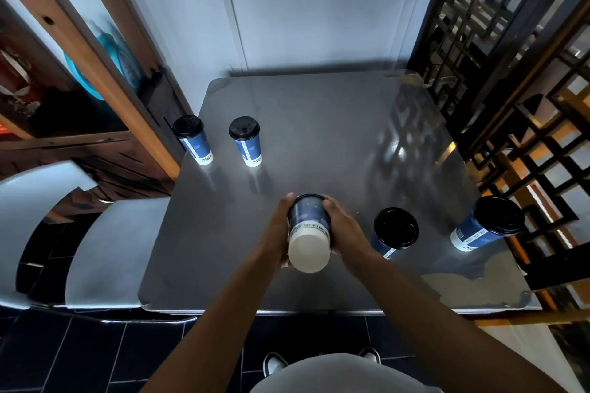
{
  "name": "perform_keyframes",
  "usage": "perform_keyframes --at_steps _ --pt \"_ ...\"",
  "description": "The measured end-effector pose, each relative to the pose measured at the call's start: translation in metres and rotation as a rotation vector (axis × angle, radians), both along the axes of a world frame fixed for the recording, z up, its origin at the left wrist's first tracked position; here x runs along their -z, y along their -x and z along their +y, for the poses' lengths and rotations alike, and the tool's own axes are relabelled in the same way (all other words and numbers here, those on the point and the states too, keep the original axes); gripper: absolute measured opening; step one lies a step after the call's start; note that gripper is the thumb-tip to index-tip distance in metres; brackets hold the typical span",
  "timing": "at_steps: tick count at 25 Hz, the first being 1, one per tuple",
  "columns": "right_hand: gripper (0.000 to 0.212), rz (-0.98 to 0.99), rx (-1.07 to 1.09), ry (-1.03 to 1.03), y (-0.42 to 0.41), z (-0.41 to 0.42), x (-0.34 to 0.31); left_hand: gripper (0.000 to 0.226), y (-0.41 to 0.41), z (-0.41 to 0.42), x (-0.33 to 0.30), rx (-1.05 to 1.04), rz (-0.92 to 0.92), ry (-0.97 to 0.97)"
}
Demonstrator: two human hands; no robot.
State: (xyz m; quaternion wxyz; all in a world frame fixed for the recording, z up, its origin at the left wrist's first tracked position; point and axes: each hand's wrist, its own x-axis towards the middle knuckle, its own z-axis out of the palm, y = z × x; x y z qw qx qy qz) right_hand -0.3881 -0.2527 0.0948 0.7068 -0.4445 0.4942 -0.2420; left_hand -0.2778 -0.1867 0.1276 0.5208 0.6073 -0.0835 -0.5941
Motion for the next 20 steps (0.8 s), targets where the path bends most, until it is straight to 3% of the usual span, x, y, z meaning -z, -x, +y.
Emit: perform_keyframes --at_steps 3,6,12,20 --pt "0.031 0.039 -0.017 0.034 -0.002 -0.001 0.001 0.061 0.004 -0.004 -0.004 -0.016 -0.045 0.011" --pt "0.030 -0.070 0.092 -0.144 -0.004 0.001 0.000 0.031 0.004 -0.004 0.000 -0.096 -0.010 -0.013" --pt "0.032 -0.164 0.081 -0.160 -0.001 0.003 0.000 0.033 0.008 -0.002 0.004 -0.148 0.036 -0.023" --pt "0.027 0.028 -0.050 -0.002 0.000 -0.009 0.002 0.077 0.007 0.002 0.002 0.047 -0.101 -0.039"
